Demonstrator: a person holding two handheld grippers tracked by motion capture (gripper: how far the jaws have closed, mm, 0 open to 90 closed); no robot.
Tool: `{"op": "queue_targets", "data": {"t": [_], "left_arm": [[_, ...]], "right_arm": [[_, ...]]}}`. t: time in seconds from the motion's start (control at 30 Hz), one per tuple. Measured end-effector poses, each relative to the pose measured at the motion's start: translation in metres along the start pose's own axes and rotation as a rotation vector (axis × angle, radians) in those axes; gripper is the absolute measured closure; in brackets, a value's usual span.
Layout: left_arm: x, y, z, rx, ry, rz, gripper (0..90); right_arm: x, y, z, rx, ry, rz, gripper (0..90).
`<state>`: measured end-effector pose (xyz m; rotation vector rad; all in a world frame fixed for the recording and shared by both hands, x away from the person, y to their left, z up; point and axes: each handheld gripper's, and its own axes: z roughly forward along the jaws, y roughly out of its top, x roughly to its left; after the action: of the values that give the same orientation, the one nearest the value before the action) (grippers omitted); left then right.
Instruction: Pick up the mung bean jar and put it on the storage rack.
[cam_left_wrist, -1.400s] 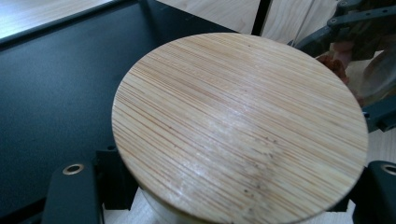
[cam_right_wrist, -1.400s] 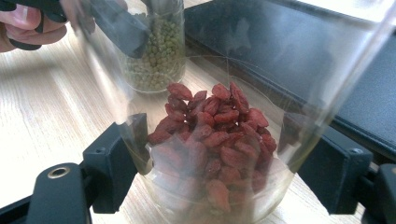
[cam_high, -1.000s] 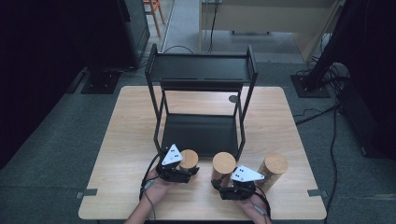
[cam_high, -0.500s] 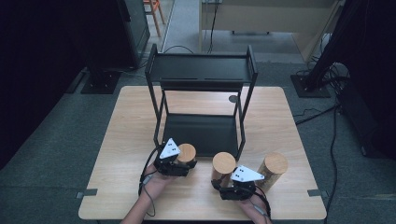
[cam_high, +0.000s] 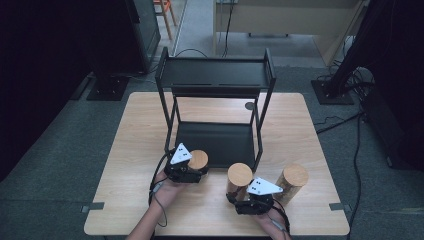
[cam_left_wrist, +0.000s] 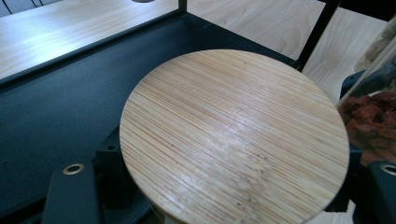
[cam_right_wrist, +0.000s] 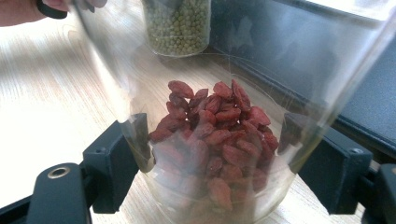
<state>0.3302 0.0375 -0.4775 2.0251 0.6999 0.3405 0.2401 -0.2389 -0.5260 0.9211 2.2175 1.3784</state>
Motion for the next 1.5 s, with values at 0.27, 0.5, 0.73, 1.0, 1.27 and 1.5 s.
{"op": "queue_targets", "data": {"t": [0.27,0.5,0.73,1.0,1.27,1.5], "left_arm": [[0.000,0.005,-0.001,-0.011,-0.011,0.001,25.9],[0.001,0.012,0.000,-0.007,-0.004,0.012,25.9],[0.002,0.016,0.002,-0.004,-0.002,0.017,25.9],[0.004,0.020,0.006,0.002,0.000,0.018,25.9],[0.008,0.024,0.010,0.006,0.012,0.023,25.9],[0.010,0.026,0.013,0.005,0.015,0.020,26.0]], "right_arm": [[0.000,0.000,0.000,0.001,0.000,-0.002,20.5],[0.000,0.000,0.000,0.001,-0.001,-0.002,20.5],[0.000,0.000,0.000,0.002,0.000,-0.004,20.5],[0.000,0.000,0.000,0.005,0.000,-0.004,20.5],[0.000,0.000,0.001,0.005,0.000,-0.005,20.5],[0.001,0.000,0.001,0.007,0.001,-0.004,20.5]]}}
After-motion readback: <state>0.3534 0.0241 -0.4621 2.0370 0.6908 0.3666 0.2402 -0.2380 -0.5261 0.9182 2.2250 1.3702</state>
